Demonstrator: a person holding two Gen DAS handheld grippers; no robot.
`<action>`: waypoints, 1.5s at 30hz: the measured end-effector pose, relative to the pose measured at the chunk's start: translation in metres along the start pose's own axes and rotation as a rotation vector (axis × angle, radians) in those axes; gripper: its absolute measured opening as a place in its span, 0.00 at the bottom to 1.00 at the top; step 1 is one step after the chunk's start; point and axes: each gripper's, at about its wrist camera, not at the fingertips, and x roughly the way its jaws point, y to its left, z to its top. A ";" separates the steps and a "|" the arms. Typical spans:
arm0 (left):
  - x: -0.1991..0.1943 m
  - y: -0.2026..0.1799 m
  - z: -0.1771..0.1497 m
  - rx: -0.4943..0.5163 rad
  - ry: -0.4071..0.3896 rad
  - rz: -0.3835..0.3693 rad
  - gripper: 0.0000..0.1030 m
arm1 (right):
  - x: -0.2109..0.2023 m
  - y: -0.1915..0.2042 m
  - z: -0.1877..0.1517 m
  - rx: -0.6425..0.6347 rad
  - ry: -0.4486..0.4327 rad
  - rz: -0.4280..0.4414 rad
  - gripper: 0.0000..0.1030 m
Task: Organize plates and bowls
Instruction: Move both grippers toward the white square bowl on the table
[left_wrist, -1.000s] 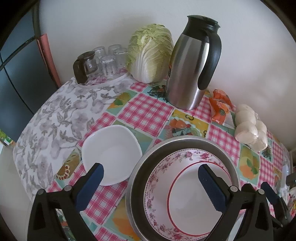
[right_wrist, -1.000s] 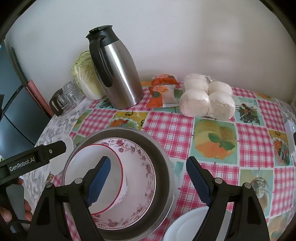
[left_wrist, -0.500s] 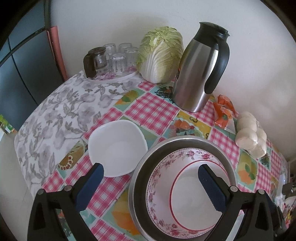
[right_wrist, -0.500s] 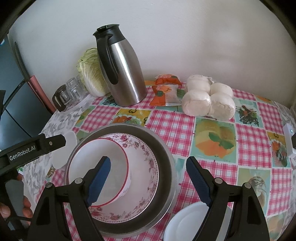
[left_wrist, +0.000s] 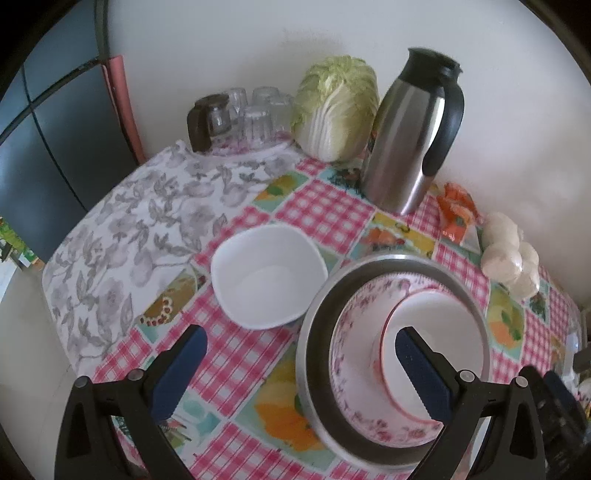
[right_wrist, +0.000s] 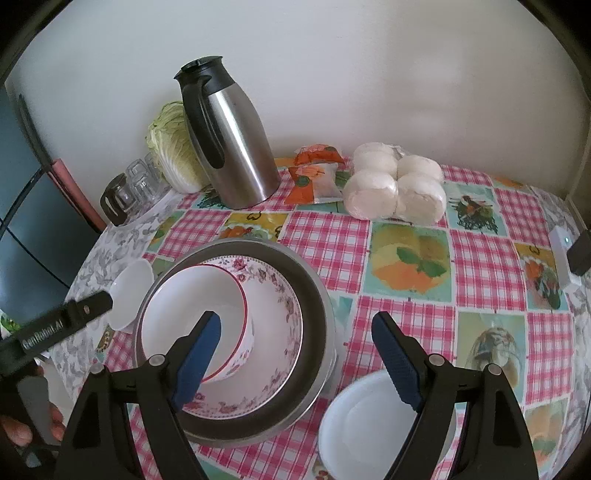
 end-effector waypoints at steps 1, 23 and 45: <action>0.001 0.002 -0.002 -0.001 0.013 -0.013 1.00 | -0.002 -0.001 0.000 0.006 0.005 0.001 0.82; -0.012 0.041 0.009 -0.023 -0.006 -0.136 1.00 | -0.026 0.002 -0.001 0.116 -0.080 -0.104 0.99; 0.029 0.134 0.042 -0.168 0.028 -0.172 1.00 | 0.014 0.094 -0.004 -0.064 -0.064 -0.110 0.99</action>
